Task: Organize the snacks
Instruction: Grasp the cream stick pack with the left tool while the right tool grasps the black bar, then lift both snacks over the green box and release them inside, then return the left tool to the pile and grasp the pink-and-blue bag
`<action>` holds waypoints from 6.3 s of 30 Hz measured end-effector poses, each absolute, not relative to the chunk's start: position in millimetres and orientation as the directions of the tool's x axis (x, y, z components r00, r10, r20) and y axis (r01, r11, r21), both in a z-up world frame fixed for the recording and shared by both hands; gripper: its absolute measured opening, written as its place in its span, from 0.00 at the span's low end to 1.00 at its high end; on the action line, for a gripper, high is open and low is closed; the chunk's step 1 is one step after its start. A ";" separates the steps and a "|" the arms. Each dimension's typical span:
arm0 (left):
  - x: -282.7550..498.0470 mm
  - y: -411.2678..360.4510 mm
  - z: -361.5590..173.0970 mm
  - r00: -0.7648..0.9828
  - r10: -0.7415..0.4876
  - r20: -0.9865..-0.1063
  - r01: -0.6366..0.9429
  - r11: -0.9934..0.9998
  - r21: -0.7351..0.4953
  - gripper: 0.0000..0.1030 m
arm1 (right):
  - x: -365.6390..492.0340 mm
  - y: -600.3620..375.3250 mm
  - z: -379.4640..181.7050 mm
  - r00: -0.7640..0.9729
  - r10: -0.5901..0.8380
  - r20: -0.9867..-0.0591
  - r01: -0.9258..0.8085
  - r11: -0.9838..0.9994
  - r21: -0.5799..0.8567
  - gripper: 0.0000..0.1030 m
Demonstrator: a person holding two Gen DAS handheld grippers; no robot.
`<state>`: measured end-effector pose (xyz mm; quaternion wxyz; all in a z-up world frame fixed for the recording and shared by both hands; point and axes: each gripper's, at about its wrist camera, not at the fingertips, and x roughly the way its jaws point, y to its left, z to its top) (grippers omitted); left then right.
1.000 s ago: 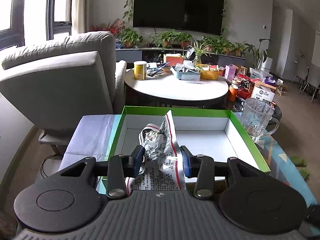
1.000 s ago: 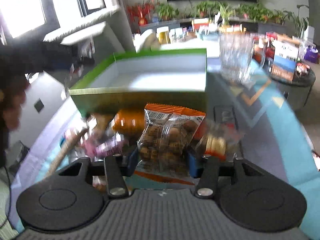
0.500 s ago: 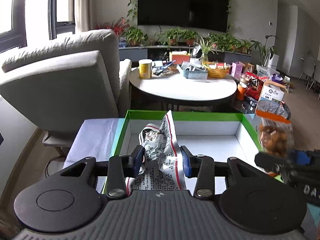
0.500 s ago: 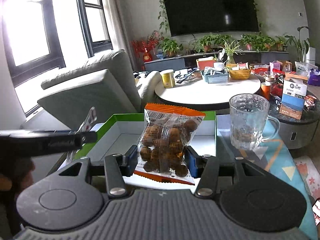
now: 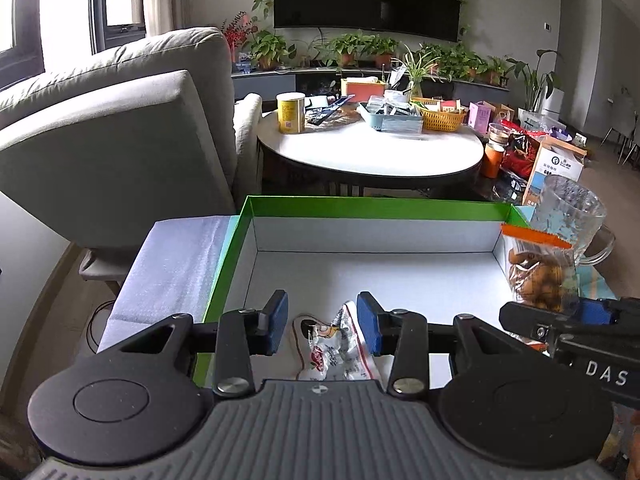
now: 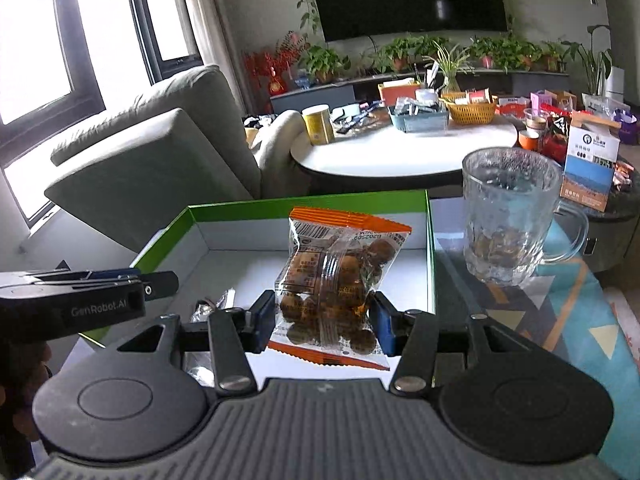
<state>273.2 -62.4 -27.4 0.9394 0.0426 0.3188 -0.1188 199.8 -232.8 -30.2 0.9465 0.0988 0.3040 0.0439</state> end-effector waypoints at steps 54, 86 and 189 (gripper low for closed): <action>108.4 13.4 -84.2 0.665 -0.217 -0.715 0.311 0.950 0.001 0.26 | 42.7 -266.4 -81.8 0.747 0.047 -0.663 0.065 0.988 0.143 0.60; 93.4 22.2 -55.8 0.745 -0.227 -0.627 0.285 0.959 -0.008 0.20 | 31.0 -259.0 -69.6 0.770 0.016 -0.638 0.039 0.997 0.072 0.21; 188.5 -15.1 -19.3 0.817 -0.224 -0.532 0.281 0.959 0.027 0.29 | 140.2 -226.6 -28.1 0.853 0.113 -0.509 -0.090 0.993 0.071 0.48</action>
